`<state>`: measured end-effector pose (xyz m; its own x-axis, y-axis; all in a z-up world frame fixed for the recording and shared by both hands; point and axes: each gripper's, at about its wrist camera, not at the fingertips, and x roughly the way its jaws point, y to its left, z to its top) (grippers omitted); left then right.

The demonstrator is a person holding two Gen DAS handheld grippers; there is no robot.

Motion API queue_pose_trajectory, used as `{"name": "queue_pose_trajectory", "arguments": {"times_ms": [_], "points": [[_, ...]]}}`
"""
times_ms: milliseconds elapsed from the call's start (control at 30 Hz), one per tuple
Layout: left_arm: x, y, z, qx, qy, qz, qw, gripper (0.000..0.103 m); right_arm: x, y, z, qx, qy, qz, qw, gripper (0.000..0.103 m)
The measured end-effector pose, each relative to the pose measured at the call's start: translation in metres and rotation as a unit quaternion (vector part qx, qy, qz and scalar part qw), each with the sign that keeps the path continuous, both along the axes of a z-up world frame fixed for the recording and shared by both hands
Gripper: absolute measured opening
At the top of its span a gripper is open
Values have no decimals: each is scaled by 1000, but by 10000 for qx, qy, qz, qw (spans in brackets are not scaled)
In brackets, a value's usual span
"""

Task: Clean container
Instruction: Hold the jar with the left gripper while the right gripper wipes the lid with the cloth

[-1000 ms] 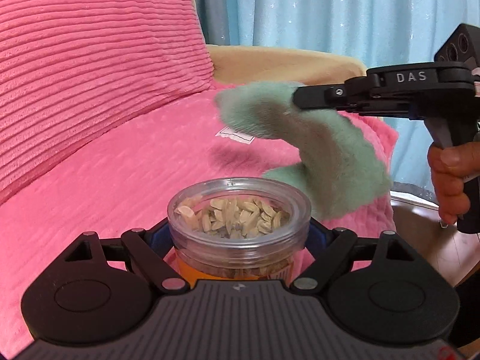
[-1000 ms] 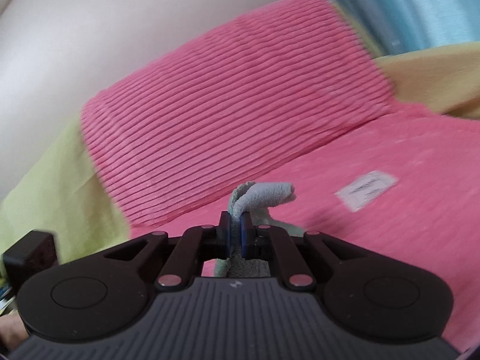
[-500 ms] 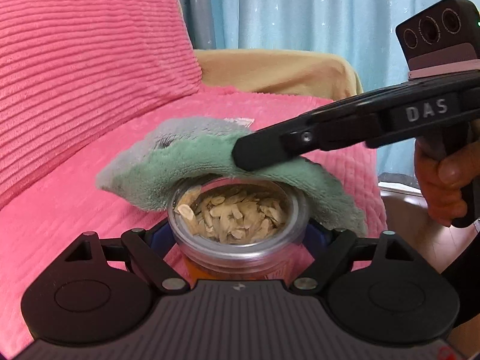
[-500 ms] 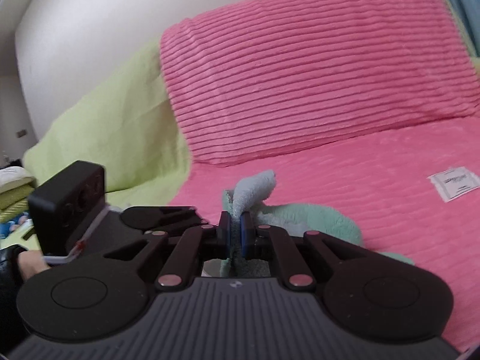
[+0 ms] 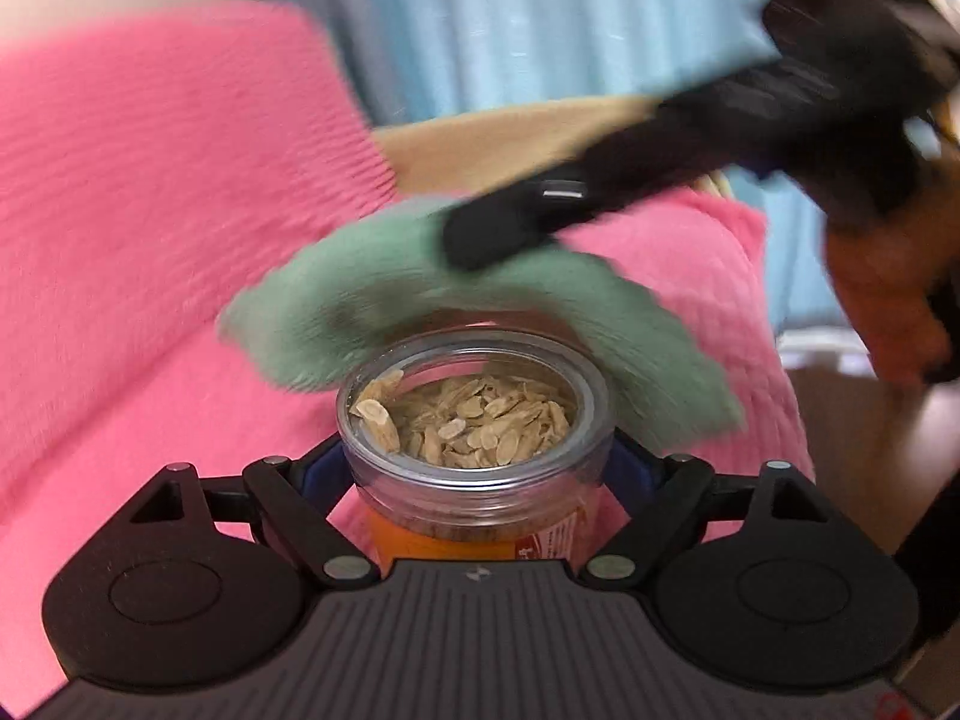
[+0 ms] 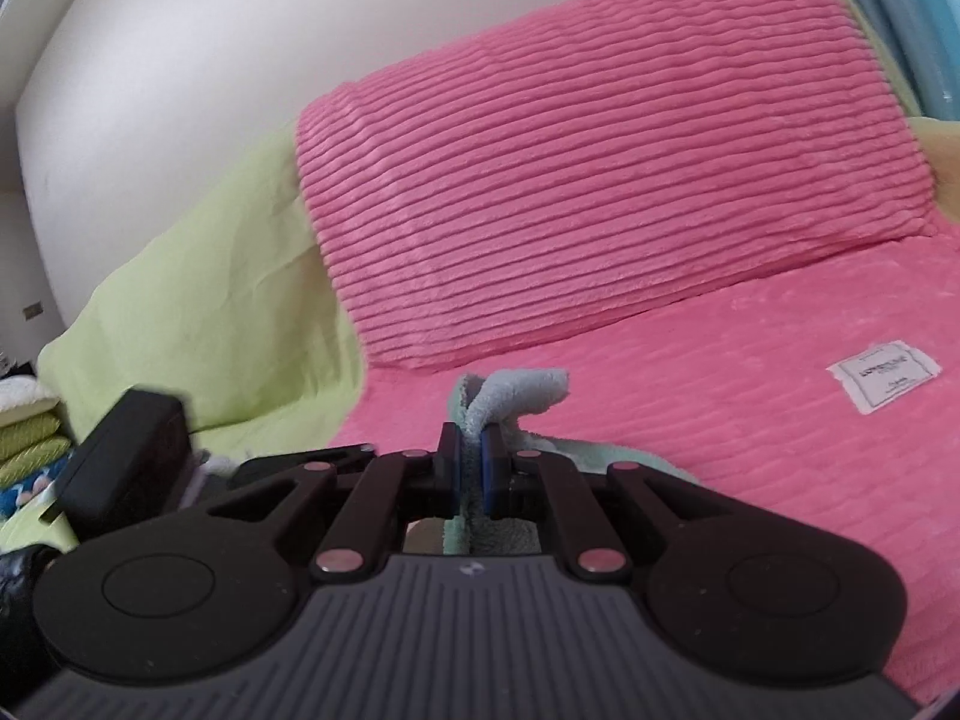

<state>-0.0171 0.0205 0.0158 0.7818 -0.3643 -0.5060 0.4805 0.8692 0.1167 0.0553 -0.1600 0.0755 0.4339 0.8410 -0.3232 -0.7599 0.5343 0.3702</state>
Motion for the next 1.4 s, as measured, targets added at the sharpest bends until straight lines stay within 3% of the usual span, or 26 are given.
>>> {"name": "queue_pose_trajectory", "arguments": {"times_ms": [233,700,1100,1267,1400], "points": [[0,-8,-15,453,-28,-51,9990,88,-4,12,-4,-416,-82,212,9989,5],[-1,1,-14,211,3,-140,9997,88,2,15,-6,-346,103,317,9988,8],[-8,4,-5,206,-209,-189,9994,87,-11,25,1,-852,-288,183,9958,6],[-4,2,-7,173,-251,-157,9994,87,-19,33,0,-625,-51,813,9947,6],[-5,-4,-9,338,-374,-159,9986,86,-14,40,-7,-398,99,801,9959,5]]}}
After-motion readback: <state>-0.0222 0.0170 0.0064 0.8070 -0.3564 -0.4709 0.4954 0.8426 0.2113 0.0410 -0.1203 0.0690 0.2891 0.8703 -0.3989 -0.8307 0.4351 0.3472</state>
